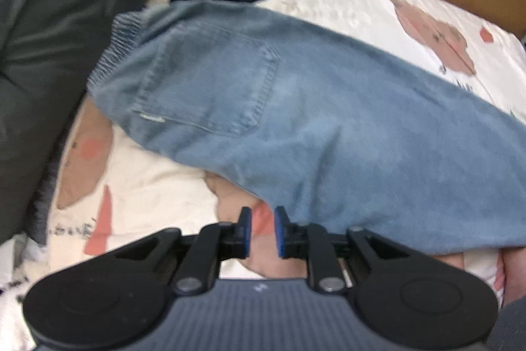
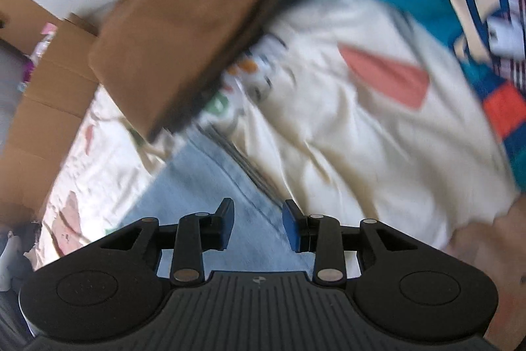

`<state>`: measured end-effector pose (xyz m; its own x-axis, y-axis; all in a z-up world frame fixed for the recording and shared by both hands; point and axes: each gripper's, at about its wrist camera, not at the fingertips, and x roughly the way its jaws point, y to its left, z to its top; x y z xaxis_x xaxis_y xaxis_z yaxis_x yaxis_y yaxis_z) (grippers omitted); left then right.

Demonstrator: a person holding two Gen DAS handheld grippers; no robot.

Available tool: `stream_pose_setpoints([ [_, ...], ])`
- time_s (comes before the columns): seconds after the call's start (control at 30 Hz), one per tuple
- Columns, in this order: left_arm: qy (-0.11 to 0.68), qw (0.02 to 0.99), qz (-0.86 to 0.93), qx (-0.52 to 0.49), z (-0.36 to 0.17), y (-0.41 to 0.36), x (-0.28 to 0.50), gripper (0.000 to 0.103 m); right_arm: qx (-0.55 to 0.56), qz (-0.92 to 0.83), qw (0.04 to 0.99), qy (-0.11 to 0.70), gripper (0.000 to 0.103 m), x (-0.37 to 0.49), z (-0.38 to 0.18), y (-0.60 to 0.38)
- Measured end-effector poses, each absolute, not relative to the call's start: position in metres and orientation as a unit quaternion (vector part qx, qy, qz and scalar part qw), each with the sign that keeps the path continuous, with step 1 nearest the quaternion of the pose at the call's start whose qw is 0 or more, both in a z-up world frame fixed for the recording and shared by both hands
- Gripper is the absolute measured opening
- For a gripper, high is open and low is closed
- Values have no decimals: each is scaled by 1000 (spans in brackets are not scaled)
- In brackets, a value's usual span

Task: Fold clothes

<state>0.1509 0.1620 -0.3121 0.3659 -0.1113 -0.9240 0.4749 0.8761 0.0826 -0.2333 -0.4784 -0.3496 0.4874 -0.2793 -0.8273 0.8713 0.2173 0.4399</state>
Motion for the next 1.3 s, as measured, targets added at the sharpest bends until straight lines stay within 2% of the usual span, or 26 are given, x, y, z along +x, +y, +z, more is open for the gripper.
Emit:
stream_pose_setpoints([
  [0.07,524,815,-177,171,-303,166,158,26,463,-399,731,303,38,-229,-340,-483],
  [0.13,517,822,-168,171,-298,166,170,36,447,-397,745,297,41,-225,-332,-487],
  [0.33,494,839,-144,176,-291,161,211,44,401,-395,768,306,41,-206,-325,-499],
  [0.77,448,866,-113,190,-293,157,316,43,333,-332,804,364,42,-132,-331,-494],
  [0.93,453,864,-113,188,-310,151,351,39,300,-305,813,395,44,-102,-337,-487],
  [1.3,471,865,-96,143,-358,142,412,39,252,-221,838,431,46,-28,-348,-452],
])
